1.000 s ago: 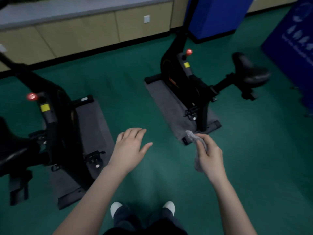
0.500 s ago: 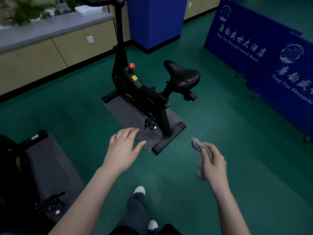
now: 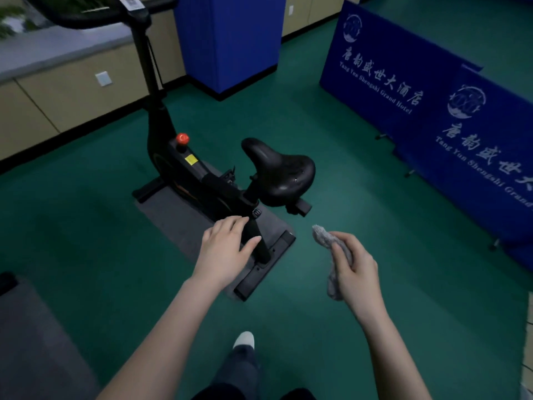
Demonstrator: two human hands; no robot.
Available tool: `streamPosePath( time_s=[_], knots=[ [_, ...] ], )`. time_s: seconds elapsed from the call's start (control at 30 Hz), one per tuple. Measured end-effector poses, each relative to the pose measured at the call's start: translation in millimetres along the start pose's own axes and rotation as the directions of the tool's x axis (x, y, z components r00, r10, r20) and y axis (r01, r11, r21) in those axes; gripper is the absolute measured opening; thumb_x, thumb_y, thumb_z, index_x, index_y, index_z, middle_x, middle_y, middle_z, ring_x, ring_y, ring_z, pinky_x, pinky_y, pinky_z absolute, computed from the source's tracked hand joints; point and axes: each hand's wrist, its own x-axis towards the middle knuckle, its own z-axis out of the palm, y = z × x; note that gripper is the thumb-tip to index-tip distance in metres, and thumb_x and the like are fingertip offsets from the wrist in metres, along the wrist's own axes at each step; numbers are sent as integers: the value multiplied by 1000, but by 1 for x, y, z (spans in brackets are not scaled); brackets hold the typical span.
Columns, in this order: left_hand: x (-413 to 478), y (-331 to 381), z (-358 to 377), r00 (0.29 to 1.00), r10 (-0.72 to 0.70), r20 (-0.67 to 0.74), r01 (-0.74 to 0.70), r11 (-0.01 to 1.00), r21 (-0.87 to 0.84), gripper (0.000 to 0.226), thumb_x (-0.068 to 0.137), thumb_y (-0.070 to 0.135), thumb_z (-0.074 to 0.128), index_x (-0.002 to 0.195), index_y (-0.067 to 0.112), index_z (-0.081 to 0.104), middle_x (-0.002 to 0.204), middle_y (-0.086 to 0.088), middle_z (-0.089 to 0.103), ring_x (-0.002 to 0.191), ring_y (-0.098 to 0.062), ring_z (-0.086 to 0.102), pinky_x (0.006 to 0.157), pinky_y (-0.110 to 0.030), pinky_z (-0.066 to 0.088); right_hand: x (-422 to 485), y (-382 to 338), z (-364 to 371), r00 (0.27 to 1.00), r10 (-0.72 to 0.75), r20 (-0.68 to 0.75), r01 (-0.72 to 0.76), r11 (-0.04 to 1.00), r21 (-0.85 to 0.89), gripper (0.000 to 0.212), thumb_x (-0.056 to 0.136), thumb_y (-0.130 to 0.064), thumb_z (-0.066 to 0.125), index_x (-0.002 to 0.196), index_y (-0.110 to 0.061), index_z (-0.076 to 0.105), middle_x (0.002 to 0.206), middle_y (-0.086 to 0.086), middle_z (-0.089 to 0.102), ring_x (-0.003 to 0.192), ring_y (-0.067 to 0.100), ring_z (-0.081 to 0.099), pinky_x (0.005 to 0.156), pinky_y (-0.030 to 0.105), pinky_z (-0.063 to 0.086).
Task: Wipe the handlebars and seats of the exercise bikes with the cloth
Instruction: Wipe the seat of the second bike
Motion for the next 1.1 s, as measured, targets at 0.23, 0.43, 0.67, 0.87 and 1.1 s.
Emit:
streamPosePath(
  time_s=[0.23,0.43,0.67,0.87,1.1],
  knots=[
    [73,25,9,998,-4,56,5,1000,-29,58,97,53,36,146,21,34,147,5,37,137,-16,28,111,-37,21,64,18,-12,998,55,-15,-55,998,18,19,97,-17,52,96,-33,63,77,-12,62,67,8,56,63,24,41],
    [118,55,30,994,-103,33,105,993,-50,60,96,53,37,146,20,32,147,3,36,137,-18,30,111,-39,23,132,38,-41,999,15,49,-15,1000,-3,17,96,-14,52,99,-27,63,93,-12,66,83,-3,58,68,4,37],
    [150,101,64,928,-371,-26,366,923,-118,63,95,55,37,147,20,30,149,0,34,136,-22,31,110,-44,26,221,82,-102,980,-38,196,38,999,4,18,96,-12,53,98,-28,63,91,-13,66,83,-9,57,68,2,37],
    [159,124,80,840,-533,-102,513,841,-170,66,94,54,42,147,16,31,149,-3,33,134,-26,34,108,-46,27,277,104,-117,956,-52,289,42,998,40,20,96,-10,52,97,-27,62,94,-17,66,88,-11,58,70,2,38],
    [168,122,90,745,-650,-151,607,754,-251,64,93,51,45,146,17,33,148,-3,36,135,-25,33,108,-46,28,310,97,-70,871,-145,469,118,989,86,20,98,-10,49,104,-25,60,104,-9,64,98,-7,57,79,3,39]
  ],
)
